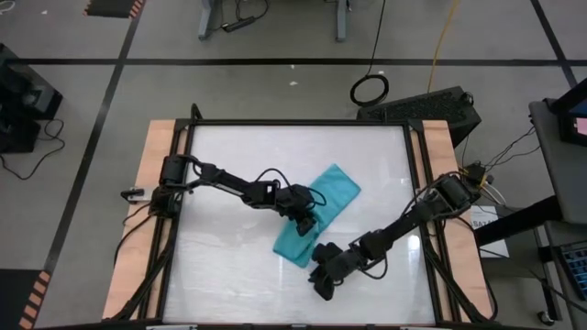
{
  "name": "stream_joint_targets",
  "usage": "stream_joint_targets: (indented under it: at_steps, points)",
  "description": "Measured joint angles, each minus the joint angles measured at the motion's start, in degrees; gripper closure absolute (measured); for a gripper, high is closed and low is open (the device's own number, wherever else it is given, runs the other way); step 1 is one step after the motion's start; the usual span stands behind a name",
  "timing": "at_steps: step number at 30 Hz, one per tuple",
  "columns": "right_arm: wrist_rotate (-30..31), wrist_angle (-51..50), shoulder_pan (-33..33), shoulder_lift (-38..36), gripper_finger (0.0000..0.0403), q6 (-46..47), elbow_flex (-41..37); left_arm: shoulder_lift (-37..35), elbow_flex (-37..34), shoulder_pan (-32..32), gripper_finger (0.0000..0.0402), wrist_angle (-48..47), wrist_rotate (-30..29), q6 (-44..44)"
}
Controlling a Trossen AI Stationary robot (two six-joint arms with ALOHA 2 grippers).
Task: Roll towel
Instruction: Roll the blue microfiber towel
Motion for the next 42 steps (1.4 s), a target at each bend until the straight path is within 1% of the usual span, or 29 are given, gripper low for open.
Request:
stream_joint_targets:
  at_steps: [3, 5, 7, 9, 11, 13, 16, 18, 21, 23, 26, 30, 33, 36, 39, 42]
  points:
    - [0.5, -3.1, 1.2, -0.3, 0.0325, 0.7, 0.0, 0.0, 0.0, -0.5, 0.0261, 0.2, 2.3, 0.0]
    - [0.5, -5.2, 2.3, -1.2, 0.0328, 0.7, 0.0, 0.0, 0.0, -0.9, 0.0261, 0.4, 6.0, -0.1]
    - [0.6, -8.0, 3.2, -2.5, 0.0329, 0.7, 0.0, 0.2, -0.1, -1.0, 0.0261, 1.6, 11.0, -0.4]
    - [2.4, -11.3, 4.0, -4.3, 0.0329, 0.9, 0.0, -0.2, -0.1, -1.0, 0.0261, 3.0, 15.3, -1.8]
    - [4.7, -15.1, 4.6, -6.4, 0.0329, 1.2, 0.0, -1.2, -0.2, -1.0, 0.0261, 3.5, 17.0, -2.9]
    - [6.1, -18.6, 5.1, -8.2, 0.033, 1.6, 0.0, -2.9, -0.2, -1.0, 0.0261, 4.2, 17.3, -2.6]
    - [8.4, -22.8, 5.6, -10.8, 0.033, 1.6, 0.0, -5.7, -0.1, -0.8, 0.0261, 3.8, 17.6, 2.9]
    - [10.9, -23.9, 5.6, -12.0, 0.033, 1.6, 0.0, -6.9, -0.1, -0.7, 0.0261, 1.1, 16.5, 8.6]
    - [14.2, -24.8, 4.9, -12.7, 0.033, 1.3, 0.0, -7.3, -0.1, -0.8, 0.0261, -5.0, 12.7, 15.7]
    - [13.9, -24.5, 3.8, -12.7, 0.033, 0.9, 0.0, -7.3, -0.1, -0.8, 0.0261, -8.5, 12.0, 19.8]
    - [13.9, -21.9, 2.4, -12.7, 0.033, -1.7, 0.0, -6.4, 0.0, -0.7, 0.0261, -11.1, 11.8, 25.3]
    - [13.8, -21.0, -0.5, -12.2, 0.033, -5.1, 0.0, -6.4, 0.0, -0.8, 0.0261, -14.5, 10.5, 30.6]
    - [13.0, -21.5, -2.9, -10.2, 0.033, -6.5, 0.0, -6.4, 0.0, -0.8, 0.0261, -17.8, 9.7, 31.6]
    - [11.0, -22.9, -4.9, -7.9, 0.033, -6.9, 0.0, -6.4, 0.0, -1.1, 0.0261, -19.2, 9.7, 31.1]
    - [10.4, -26.0, -6.3, -6.9, 0.033, -7.8, 0.0, -6.4, 0.0, -3.0, 0.0261, -19.3, 10.0, 29.8]
    - [10.4, -30.0, -7.9, -6.9, 0.033, -10.6, 0.0, -6.4, 0.0, -5.2, 0.0261, -18.4, 10.1, 27.3]
